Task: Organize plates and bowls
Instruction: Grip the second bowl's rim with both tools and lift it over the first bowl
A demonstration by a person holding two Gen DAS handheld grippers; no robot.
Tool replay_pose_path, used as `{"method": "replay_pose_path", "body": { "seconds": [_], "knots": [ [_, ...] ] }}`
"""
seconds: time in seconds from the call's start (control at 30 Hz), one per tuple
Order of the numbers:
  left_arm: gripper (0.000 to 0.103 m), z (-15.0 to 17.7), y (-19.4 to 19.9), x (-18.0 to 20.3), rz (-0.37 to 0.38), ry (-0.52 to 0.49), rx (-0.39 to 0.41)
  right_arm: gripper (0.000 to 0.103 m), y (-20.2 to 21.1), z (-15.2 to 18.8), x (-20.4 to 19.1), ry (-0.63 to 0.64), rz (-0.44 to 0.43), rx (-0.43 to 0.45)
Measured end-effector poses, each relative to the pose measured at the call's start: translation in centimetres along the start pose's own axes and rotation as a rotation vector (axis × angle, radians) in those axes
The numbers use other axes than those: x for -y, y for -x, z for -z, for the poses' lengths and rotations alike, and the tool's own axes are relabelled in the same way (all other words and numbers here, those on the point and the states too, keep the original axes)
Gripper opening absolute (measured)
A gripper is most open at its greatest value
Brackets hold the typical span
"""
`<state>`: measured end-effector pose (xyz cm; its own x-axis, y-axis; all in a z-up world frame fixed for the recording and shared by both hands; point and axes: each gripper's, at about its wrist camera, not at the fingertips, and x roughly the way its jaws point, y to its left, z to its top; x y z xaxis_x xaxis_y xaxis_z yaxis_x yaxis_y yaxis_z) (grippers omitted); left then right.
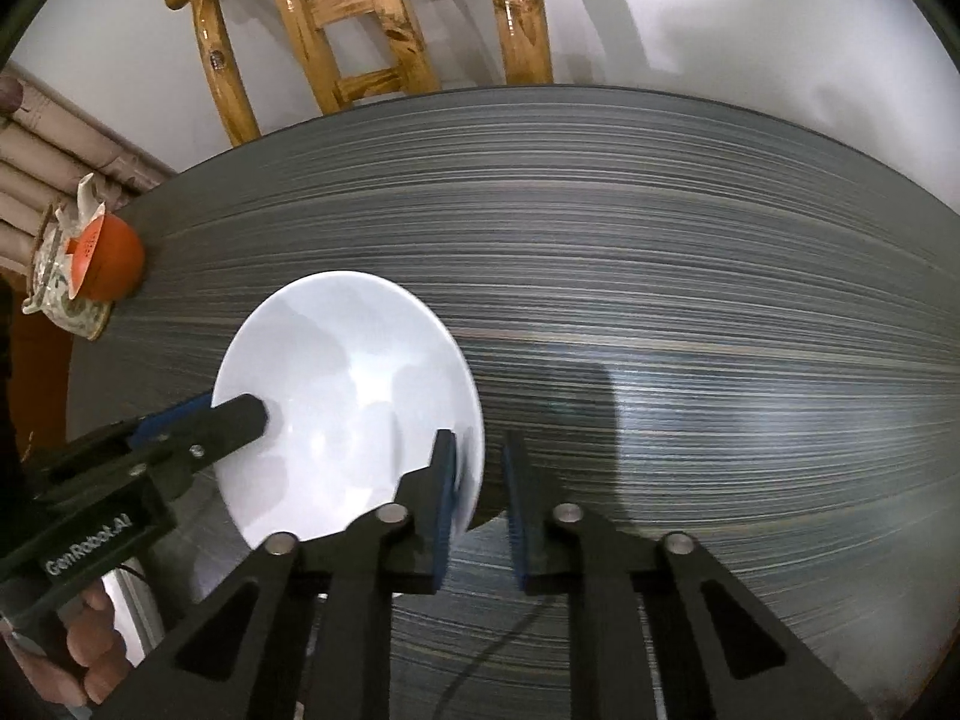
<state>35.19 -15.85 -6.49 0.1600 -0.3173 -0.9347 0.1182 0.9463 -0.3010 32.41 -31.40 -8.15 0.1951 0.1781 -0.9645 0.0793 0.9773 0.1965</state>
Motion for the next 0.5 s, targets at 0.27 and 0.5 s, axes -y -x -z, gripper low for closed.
{"method": "replay_pose_path", "body": {
  "seconds": [0.27,0.5],
  "knots": [
    [0.010,0.7,0.1,1.1,0.002,-0.051,-0.016,0.008,0.5,0.7,-0.9,0.008,-0.001,0.001],
    [0.010,1.8,1.0,0.8,0.010,-0.065,-0.021,0.007,0.9,2.1,-1.0,-0.006,-0.012,-0.011]
  ]
}}
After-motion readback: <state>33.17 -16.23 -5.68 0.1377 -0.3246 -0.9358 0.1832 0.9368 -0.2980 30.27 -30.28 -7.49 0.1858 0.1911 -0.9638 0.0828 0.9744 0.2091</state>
